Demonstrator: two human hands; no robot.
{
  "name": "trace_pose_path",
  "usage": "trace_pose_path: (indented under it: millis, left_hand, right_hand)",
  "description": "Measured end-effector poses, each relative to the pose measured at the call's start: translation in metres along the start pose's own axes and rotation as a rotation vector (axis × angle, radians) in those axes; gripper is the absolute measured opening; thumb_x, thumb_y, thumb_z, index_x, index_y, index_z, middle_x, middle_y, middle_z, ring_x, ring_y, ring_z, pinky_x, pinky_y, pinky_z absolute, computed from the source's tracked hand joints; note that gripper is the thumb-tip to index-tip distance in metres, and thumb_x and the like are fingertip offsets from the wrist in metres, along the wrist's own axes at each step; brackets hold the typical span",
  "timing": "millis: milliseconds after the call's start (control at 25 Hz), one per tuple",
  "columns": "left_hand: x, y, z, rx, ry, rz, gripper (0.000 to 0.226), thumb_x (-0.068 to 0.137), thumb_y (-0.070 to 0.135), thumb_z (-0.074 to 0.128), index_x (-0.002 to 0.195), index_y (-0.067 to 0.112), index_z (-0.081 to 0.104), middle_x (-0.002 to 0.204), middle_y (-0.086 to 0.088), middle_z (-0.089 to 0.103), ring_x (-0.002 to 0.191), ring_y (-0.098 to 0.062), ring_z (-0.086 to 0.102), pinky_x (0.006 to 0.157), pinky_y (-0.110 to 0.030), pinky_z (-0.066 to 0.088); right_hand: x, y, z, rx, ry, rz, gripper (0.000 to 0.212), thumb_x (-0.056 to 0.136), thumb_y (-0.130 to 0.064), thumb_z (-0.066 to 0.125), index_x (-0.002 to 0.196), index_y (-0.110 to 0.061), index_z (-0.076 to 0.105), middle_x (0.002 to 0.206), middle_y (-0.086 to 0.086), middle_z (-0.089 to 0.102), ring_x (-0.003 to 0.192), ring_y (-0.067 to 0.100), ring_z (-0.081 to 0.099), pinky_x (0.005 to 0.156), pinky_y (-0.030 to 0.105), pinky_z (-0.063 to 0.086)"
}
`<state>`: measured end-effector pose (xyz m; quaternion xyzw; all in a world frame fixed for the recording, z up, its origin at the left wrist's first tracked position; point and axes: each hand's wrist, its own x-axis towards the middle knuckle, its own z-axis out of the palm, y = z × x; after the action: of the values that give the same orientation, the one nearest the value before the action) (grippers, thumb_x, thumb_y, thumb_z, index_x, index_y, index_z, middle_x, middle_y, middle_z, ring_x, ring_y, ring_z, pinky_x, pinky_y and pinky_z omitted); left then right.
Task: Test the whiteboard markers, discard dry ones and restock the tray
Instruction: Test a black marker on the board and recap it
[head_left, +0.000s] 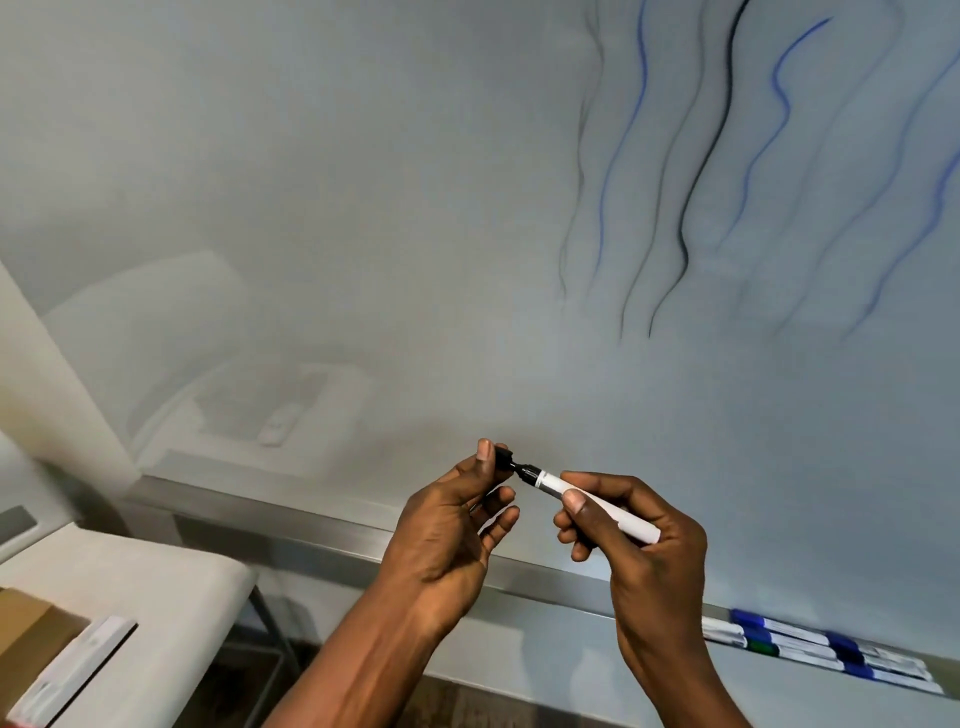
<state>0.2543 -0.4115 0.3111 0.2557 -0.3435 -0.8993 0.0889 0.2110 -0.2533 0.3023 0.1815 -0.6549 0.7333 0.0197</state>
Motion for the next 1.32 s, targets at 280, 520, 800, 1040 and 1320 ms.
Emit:
trace_pose_path:
  millis: [280, 520, 800, 1040, 1320]
  left_hand:
    - [-0.006, -0.017, 0.002, 0.334, 0.077, 0.324, 0.023, 0.088, 0.031, 0.081, 0.094, 0.009, 0.081, 0.093, -0.008, 0.079, 0.083, -0.020, 0.070, 0.082, -0.038, 0.056]
    - [-0.016, -0.020, 0.001, 0.802, 0.097, 0.660, 0.012, 0.100, 0.028, 0.075, 0.097, 0.027, 0.086, 0.080, 0.003, 0.082, 0.081, -0.016, 0.078, 0.086, -0.045, 0.063]
    - [-0.016, -0.032, 0.001, 0.965, 0.148, 0.825, 0.018, 0.104, 0.031, 0.070, 0.096, 0.033, 0.087, 0.063, 0.006, 0.073, 0.062, -0.029, 0.068, 0.070, -0.045, 0.053]
    - [-0.017, -0.042, 0.010, 0.956, 0.130, 0.866, 0.017, 0.102, 0.035, 0.071, 0.093, 0.037, 0.086, 0.063, 0.004, 0.071, 0.066, -0.023, 0.069, 0.071, -0.046, 0.054]
    - [-0.020, -0.052, 0.011, 0.954, 0.136, 0.820, 0.018, 0.098, 0.044, 0.070, 0.093, 0.037, 0.085, 0.064, 0.003, 0.072, 0.065, -0.021, 0.069, 0.071, -0.044, 0.054]
  right_hand:
    - [0.005, 0.005, -0.014, -0.091, -0.120, -0.027, 0.013, 0.087, -0.013, 0.078, 0.100, -0.015, 0.081, 0.080, 0.007, 0.080, 0.071, 0.029, 0.076, 0.060, 0.031, 0.062]
    - [0.013, 0.009, -0.028, -0.177, -0.192, -0.046, 0.010, 0.087, -0.014, 0.082, 0.093, -0.021, 0.082, 0.070, 0.000, 0.074, 0.059, 0.018, 0.068, 0.055, 0.023, 0.053]
    - [0.010, 0.013, -0.040, -0.201, -0.224, -0.063, 0.008, 0.085, -0.019, 0.084, 0.092, -0.022, 0.082, 0.075, -0.012, 0.076, 0.067, 0.012, 0.070, 0.058, 0.014, 0.049]
    - [0.002, 0.019, -0.047, -0.157, -0.158, -0.011, 0.009, 0.083, -0.029, 0.082, 0.089, -0.023, 0.081, 0.083, -0.007, 0.079, 0.077, 0.015, 0.073, 0.062, 0.016, 0.052]
    - [0.000, 0.025, -0.055, -0.039, -0.187, 0.223, 0.009, 0.086, -0.032, 0.081, 0.090, -0.023, 0.082, 0.077, -0.002, 0.076, 0.062, 0.010, 0.060, 0.054, 0.021, 0.044]
